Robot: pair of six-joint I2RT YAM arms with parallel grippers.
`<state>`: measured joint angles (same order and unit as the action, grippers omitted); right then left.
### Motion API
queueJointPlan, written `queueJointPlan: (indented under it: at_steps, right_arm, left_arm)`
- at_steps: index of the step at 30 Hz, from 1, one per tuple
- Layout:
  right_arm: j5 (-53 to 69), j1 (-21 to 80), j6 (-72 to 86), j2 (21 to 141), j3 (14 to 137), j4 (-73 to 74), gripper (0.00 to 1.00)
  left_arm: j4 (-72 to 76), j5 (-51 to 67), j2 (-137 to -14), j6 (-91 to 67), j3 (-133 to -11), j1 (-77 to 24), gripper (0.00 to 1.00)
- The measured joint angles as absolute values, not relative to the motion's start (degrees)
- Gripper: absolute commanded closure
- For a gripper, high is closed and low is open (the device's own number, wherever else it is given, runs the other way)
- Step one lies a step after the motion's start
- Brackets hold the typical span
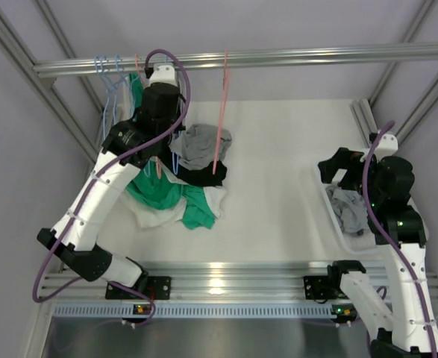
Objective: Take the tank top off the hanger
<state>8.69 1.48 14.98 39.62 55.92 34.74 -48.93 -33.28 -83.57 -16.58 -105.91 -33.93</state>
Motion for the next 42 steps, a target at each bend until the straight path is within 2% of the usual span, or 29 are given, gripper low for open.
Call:
queueJointPlan:
  at_steps: [2,9,19,42]
  right_arm:
    - [8.69,1.50,14.98,39.42,55.92,34.74,0.06]
    - [9.19,1.50,15.00,39.38,55.92,34.68,0.06]
    - [16.43,1.52,16.32,38.70,55.92,31.31,0.06]
    - [19.42,1.74,17.12,36.49,55.92,30.85,0.05]
  left_arm:
    - [-48.93,-32.69,-83.57,-16.58,-105.91,-33.58,1.00]
    - [-48.80,-30.59,-83.66,-16.36,-105.82,-32.67,1.00]
    - [-45.71,-26.11,-82.52,-16.14,-104.73,-32.64,1.00]
    - [-38.61,-20.69,-73.08,-18.33,-98.37,-32.64,1.00]
